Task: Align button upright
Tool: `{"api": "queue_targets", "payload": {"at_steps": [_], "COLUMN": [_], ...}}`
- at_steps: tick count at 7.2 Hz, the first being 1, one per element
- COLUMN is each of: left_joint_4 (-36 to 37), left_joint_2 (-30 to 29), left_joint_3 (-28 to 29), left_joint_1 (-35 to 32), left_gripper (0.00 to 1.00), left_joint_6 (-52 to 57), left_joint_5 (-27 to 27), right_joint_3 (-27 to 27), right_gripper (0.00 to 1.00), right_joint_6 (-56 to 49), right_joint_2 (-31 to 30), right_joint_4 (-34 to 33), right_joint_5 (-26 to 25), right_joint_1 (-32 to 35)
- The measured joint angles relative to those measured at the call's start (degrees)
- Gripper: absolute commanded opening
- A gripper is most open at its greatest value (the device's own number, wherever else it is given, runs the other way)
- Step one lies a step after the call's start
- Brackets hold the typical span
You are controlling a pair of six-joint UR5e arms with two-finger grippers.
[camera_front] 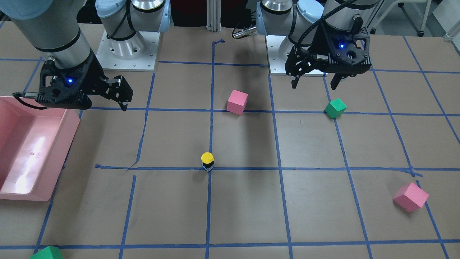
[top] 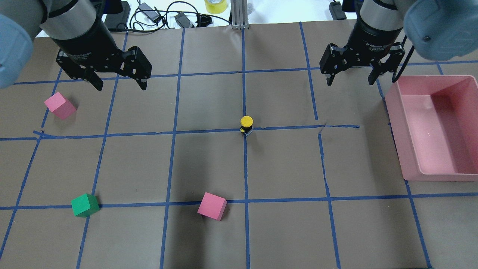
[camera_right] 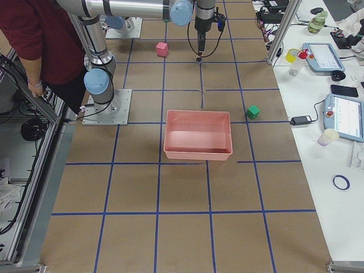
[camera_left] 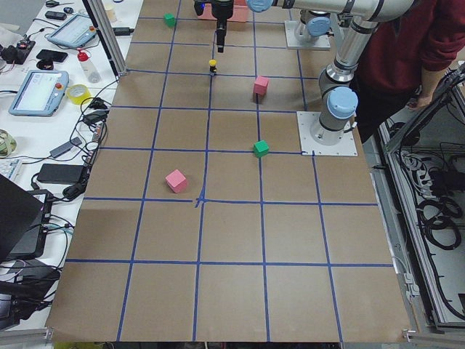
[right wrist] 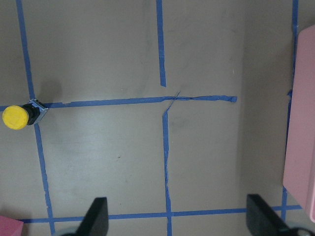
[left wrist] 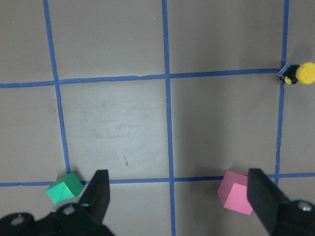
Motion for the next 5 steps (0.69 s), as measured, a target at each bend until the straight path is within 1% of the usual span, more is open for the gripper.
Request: {"api": "queue_targets", "payload": {"at_steps": [5], "left_joint_4": [0.9], "left_joint_2": [0.06], "left_joint_3": [-1.1], "left_joint_1": [0.25], "left_gripper": [1.0], "left_joint_6": [0.2], "left_joint_5": [-0.19], "right_joint_3": [0.0], "right_gripper": [1.0], "right_joint_6": [0.04], "right_joint_2": [-0.02], "right_joint_4": [0.08], "right_joint_5": [-0.01], "right_joint_1": [0.0]}}
